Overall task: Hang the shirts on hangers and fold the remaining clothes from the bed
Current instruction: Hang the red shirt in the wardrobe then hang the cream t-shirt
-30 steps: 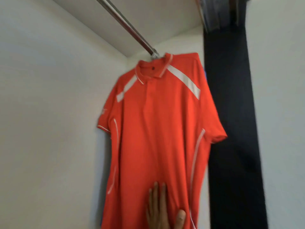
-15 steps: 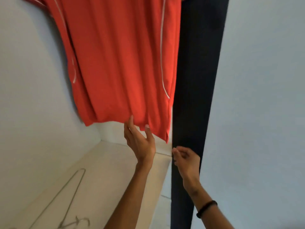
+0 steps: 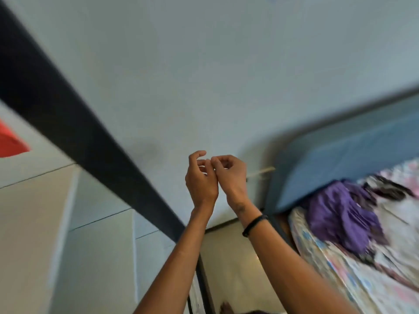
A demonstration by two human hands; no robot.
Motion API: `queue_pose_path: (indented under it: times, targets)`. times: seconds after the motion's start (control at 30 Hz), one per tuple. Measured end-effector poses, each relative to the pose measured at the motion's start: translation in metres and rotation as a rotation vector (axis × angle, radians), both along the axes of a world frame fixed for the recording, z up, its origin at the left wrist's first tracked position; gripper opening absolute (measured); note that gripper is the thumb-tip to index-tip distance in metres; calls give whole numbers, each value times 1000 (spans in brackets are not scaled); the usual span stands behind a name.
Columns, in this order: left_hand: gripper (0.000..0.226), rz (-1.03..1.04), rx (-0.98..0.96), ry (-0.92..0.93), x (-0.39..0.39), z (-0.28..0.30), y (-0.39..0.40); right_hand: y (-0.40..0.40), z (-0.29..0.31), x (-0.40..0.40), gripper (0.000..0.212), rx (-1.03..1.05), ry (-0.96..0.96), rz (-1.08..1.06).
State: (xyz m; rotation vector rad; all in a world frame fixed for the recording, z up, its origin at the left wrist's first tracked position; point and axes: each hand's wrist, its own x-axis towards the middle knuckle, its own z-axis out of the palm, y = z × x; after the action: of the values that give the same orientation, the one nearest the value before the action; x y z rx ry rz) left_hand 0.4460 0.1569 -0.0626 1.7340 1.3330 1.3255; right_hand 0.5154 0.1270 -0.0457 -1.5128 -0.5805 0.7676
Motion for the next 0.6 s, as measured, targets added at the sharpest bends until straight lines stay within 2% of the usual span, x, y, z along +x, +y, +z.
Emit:
queue_pose_path:
  times: [0.2, 0.33, 0.5, 0.6]
  targets:
    - [17, -390, -149, 203, 160, -55, -93, -117, -71, 156, 11, -221, 38, -338]
    - [17, -598, -260, 316, 257, -97, -191, -217, -130, 249, 15, -392, 125, -496]
    - [22, -829, -449, 510, 330, -154, -285, -335, -190, 314, 28, -612, 113, -517]
    - [21, -937, -511, 629, 355, -171, -324, -384, -210, 335, 34, -687, 169, -522]
